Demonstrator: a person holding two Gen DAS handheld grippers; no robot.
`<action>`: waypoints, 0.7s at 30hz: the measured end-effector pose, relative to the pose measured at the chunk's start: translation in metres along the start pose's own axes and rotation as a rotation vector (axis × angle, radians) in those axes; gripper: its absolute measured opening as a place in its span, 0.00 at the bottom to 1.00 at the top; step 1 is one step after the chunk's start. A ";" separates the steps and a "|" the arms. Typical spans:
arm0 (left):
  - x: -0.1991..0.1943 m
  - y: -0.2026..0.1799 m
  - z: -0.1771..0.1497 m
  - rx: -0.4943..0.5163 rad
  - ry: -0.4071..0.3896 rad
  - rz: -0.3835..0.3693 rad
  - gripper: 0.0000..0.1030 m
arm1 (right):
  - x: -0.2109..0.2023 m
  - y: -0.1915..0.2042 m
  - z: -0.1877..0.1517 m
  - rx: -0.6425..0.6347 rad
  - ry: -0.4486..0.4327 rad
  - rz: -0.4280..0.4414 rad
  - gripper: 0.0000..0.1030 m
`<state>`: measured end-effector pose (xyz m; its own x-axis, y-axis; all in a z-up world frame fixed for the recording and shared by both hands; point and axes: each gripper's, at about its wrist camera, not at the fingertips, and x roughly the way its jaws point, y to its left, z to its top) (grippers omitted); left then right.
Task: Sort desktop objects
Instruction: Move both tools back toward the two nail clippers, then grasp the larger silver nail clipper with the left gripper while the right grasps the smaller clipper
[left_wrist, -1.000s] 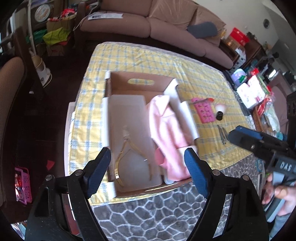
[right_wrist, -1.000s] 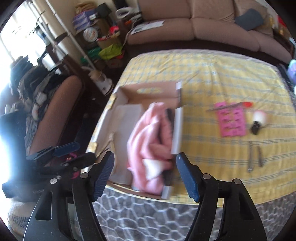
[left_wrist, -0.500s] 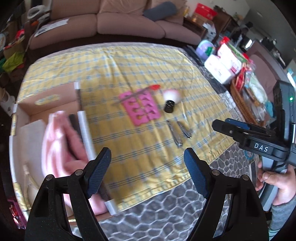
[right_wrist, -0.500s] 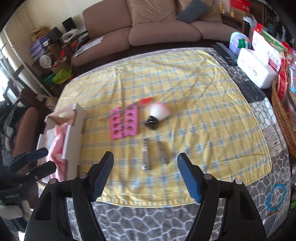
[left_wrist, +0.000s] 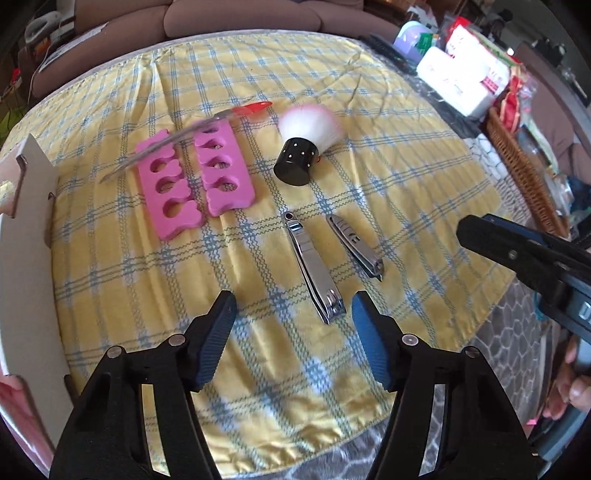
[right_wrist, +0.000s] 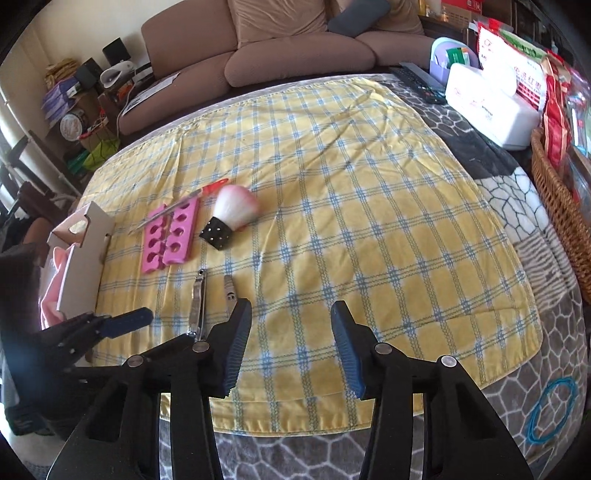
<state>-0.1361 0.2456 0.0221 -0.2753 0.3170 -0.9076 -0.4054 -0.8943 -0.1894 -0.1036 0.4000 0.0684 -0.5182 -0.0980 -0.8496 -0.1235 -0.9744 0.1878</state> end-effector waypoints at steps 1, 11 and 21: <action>0.001 -0.002 0.001 0.007 -0.012 0.014 0.59 | 0.001 -0.002 -0.001 0.002 0.000 0.008 0.46; 0.001 -0.006 0.001 0.067 -0.052 0.060 0.14 | 0.014 0.003 -0.007 -0.023 -0.007 0.031 0.46; -0.015 0.020 -0.009 0.084 -0.038 0.004 0.15 | 0.028 0.025 -0.012 -0.091 -0.008 0.055 0.46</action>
<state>-0.1321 0.2205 0.0284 -0.3096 0.3264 -0.8931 -0.4754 -0.8666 -0.1519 -0.1108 0.3699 0.0433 -0.5285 -0.1507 -0.8355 -0.0176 -0.9820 0.1882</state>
